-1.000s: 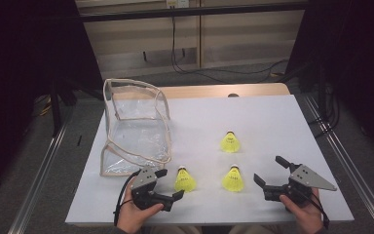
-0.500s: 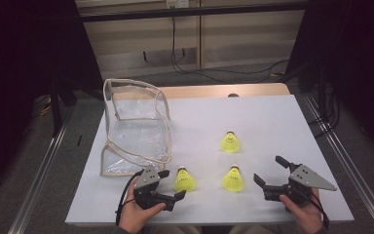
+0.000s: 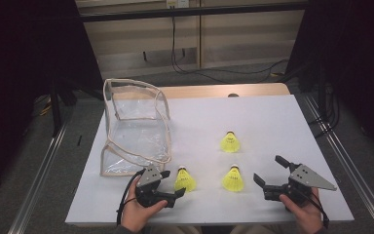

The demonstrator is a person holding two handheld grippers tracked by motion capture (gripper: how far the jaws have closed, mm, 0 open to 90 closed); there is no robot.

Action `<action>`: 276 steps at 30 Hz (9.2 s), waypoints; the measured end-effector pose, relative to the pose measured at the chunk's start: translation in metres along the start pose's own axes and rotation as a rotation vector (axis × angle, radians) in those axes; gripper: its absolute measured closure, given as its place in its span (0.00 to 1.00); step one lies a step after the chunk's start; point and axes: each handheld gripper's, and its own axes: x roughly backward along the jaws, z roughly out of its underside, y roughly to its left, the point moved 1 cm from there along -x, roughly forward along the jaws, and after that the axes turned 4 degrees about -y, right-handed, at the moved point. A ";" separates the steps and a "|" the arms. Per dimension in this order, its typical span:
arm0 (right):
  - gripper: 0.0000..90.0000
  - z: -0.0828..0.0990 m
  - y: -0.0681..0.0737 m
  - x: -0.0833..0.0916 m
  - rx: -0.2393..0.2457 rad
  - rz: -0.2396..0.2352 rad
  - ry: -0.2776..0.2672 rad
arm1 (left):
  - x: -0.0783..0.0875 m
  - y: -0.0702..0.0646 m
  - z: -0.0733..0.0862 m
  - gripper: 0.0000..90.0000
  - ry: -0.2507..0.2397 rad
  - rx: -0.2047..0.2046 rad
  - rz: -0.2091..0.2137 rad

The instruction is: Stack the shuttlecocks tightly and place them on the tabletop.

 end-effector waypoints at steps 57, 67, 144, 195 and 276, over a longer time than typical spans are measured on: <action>0.02 0.000 -0.001 -0.003 -0.001 -0.008 -0.003 | -0.002 0.000 -0.003 0.83 0.028 -0.037 -0.105; 0.02 0.000 0.000 -0.002 -0.003 -0.005 -0.003 | 0.003 -0.003 -0.007 0.98 0.008 -0.015 -0.104; 0.02 -0.002 -0.004 0.003 0.000 0.017 -0.014 | -0.065 -0.035 -0.086 0.99 -0.009 0.123 -0.083; 0.02 -0.003 -0.004 0.005 0.002 0.016 -0.017 | -0.101 -0.012 -0.106 0.98 -0.027 0.181 -0.255; 0.02 -0.001 -0.006 0.006 -0.006 -0.005 -0.007 | -0.134 0.032 -0.123 0.99 -0.042 0.243 -0.445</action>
